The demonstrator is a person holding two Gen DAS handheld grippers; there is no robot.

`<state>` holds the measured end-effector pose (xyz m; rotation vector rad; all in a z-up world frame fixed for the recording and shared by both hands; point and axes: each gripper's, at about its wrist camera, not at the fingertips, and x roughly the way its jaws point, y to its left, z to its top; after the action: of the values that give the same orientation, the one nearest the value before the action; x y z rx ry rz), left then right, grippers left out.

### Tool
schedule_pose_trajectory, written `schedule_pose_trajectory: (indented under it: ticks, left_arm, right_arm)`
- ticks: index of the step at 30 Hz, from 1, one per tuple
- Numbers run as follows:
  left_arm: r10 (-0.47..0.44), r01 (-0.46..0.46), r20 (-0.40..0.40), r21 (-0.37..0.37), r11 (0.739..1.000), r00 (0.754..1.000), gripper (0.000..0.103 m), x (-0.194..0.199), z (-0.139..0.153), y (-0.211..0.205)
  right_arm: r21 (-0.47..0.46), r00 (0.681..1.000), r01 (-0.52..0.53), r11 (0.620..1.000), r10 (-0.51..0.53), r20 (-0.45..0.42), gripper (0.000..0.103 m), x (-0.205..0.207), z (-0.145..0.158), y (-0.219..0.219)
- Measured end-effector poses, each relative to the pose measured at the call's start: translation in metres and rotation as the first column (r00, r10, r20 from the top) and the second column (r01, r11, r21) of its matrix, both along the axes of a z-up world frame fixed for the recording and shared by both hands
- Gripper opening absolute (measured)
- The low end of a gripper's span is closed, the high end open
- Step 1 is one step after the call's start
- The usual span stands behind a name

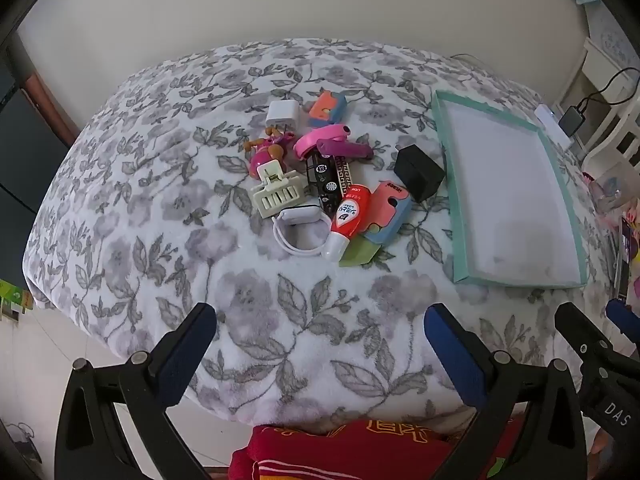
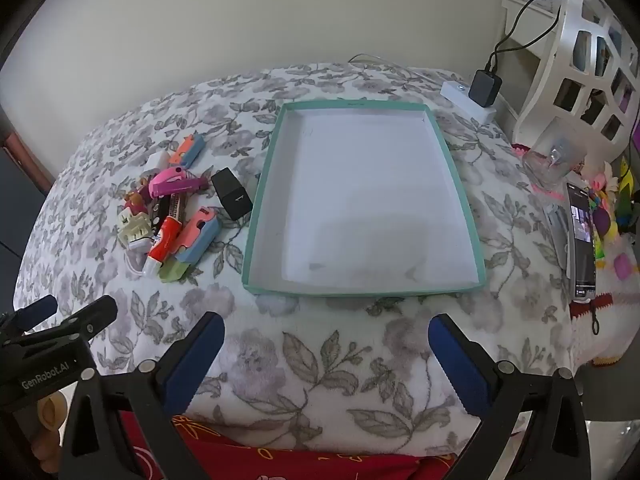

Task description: Organize rigid objects

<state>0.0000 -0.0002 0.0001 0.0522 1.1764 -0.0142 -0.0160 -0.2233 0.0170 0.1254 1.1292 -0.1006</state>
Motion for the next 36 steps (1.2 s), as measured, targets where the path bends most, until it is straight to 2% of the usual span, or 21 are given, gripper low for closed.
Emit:
schedule_pose_trajectory:
  ticks: [13,36]
  left_arm:
    - [0.006,-0.006,0.001,0.001,1.0,1.0,0.103,0.0089,-0.0042,-0.0011]
    - [-0.002,0.002,0.012,0.009,1.0,1.0,0.103,0.0009,0.0001,-0.0016]
  right_arm:
    - [-0.01,1.0,0.0,1.0,0.0,0.009,0.103,0.001,0.0039,-0.0023]
    - [-0.022,1.0,0.004,1.0,-0.003,0.025,0.103,-0.0027,0.0068,-0.0026]
